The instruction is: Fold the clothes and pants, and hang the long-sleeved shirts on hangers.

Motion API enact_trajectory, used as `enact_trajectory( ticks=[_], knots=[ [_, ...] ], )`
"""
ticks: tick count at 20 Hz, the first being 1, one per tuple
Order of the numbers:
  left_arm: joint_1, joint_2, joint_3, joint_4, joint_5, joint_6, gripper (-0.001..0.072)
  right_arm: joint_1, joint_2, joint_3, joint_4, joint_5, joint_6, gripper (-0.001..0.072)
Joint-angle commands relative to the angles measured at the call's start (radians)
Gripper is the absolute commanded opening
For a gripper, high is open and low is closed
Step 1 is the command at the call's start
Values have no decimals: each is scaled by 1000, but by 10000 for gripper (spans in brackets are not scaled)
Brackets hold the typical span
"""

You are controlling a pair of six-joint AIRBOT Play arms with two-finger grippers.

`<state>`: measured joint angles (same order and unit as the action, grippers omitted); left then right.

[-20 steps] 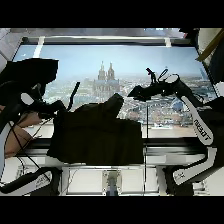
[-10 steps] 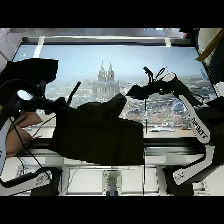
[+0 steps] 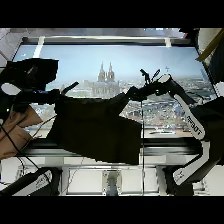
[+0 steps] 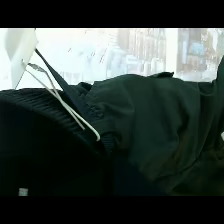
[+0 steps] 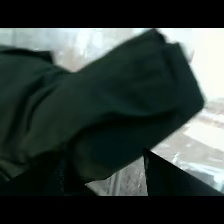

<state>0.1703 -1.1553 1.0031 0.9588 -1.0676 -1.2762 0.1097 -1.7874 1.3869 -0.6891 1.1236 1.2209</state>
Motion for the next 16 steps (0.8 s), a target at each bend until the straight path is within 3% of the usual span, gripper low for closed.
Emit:
enact_trajectory(
  ticks=[1, 7, 8, 9, 10, 16],
  knots=[
    [1, 14, 3, 39, -33, 5, 30, 11, -39, 2, -1, 3, 23, 506],
    [1, 14, 3, 37, -33, 5, 30, 76, -55, 2, -15, -51, 15, 446],
    [1, 14, 3, 37, -33, 5, 31, 86, -56, 2, -19, -64, 16, 351],
    [1, 14, 3, 37, -33, 6, 30, 88, -55, 2, -7, -78, 16, 48],
    [1, 14, 3, 37, -33, 6, 30, 85, -50, 3, 8, -83, 16, 4],
    [8, 44, 36, 24, -2, 6, 30, -24, 70, 236, -79, 108, 18, 3]
  ],
)
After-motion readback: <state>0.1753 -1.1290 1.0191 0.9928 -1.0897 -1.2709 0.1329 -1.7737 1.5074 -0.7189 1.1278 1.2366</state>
